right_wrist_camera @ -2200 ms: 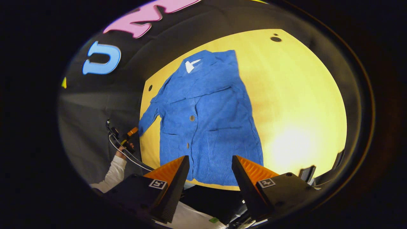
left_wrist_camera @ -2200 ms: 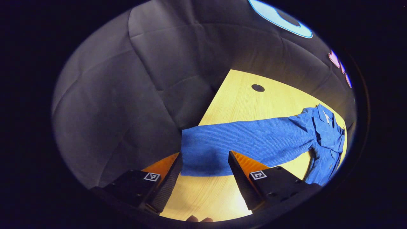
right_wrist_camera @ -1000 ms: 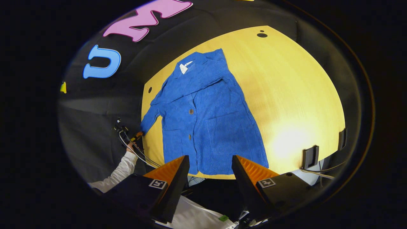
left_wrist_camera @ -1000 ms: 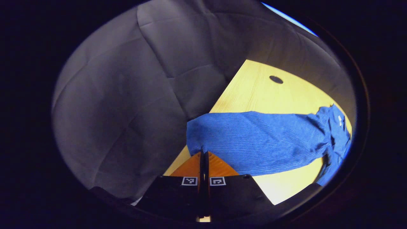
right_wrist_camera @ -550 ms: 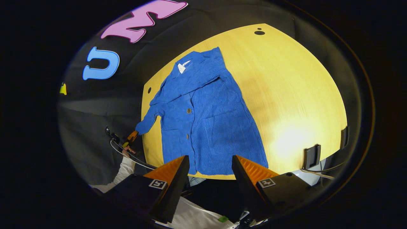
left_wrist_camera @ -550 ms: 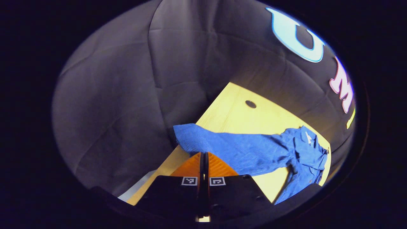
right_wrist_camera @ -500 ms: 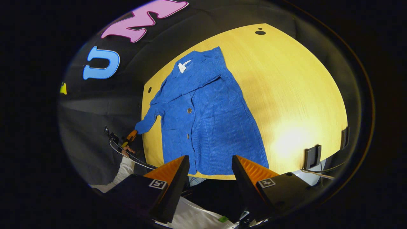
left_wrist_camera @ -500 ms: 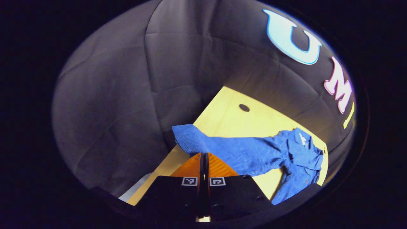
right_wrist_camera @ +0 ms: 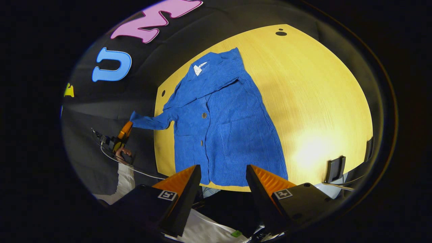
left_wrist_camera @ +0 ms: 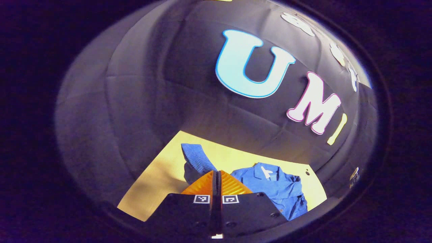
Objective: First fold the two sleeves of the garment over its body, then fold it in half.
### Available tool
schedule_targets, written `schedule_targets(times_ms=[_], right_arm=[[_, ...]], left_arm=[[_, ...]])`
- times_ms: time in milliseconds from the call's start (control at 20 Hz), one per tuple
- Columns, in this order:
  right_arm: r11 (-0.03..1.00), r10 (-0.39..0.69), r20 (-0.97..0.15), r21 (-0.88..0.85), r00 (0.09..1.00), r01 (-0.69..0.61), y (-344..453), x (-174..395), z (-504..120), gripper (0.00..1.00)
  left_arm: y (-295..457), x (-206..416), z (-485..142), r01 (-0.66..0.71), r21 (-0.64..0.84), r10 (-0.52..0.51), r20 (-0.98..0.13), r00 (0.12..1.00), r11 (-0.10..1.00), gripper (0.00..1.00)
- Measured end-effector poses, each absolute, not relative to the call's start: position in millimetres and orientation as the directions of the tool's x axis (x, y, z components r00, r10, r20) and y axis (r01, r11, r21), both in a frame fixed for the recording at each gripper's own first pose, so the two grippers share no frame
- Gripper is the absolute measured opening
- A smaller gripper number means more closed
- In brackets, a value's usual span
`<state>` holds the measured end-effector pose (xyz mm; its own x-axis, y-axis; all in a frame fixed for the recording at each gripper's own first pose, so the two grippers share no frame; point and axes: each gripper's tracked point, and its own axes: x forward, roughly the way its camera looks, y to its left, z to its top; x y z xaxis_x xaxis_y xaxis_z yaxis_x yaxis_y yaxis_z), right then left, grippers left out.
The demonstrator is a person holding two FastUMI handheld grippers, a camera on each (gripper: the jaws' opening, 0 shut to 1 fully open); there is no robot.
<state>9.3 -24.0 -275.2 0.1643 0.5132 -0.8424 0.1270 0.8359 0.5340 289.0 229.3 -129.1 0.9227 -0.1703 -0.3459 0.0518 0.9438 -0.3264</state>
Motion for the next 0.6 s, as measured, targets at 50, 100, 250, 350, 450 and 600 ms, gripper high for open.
schedule_targets(times_ms=[50, 100, 250, 350, 450, 600], right_arm=[[0.835, 0.513, -0.841, 0.535, 0.170, 0.128, -29, 8, -275, 0.88], [0.835, 0.512, -0.841, 0.534, 0.174, 0.129, -34, 6, -274, 0.88], [0.835, 0.507, -0.840, 0.534, 0.193, 0.131, -52, 4, -273, 0.88], [0.833, 0.505, -0.838, 0.536, 0.205, 0.139, -63, 3, -275, 0.88], [0.830, 0.503, -0.837, 0.537, 0.214, 0.149, -74, 2, -279, 0.88], [0.830, 0.498, -0.839, 0.535, 0.220, 0.160, -90, 1, -287, 0.88]], left_arm=[[208, 295, -119, 0.083, -0.321, -0.196, -0.338, 0.921, 0.943, 0.00], [186, 299, -111, 0.109, -0.318, -0.220, -0.337, 0.916, 0.942, 0.00], [114, 314, -86, 0.199, -0.308, -0.301, -0.331, 0.894, 0.930, 0.00], [57, 322, -81, 0.267, -0.260, -0.347, -0.339, 0.874, 0.928, 0.00], [2, 332, -77, 0.326, -0.259, -0.403, -0.352, 0.845, 0.909, 0.00], [-83, 345, -86, 0.381, -0.304, -0.478, -0.383, 0.791, 0.873, 0.00]])
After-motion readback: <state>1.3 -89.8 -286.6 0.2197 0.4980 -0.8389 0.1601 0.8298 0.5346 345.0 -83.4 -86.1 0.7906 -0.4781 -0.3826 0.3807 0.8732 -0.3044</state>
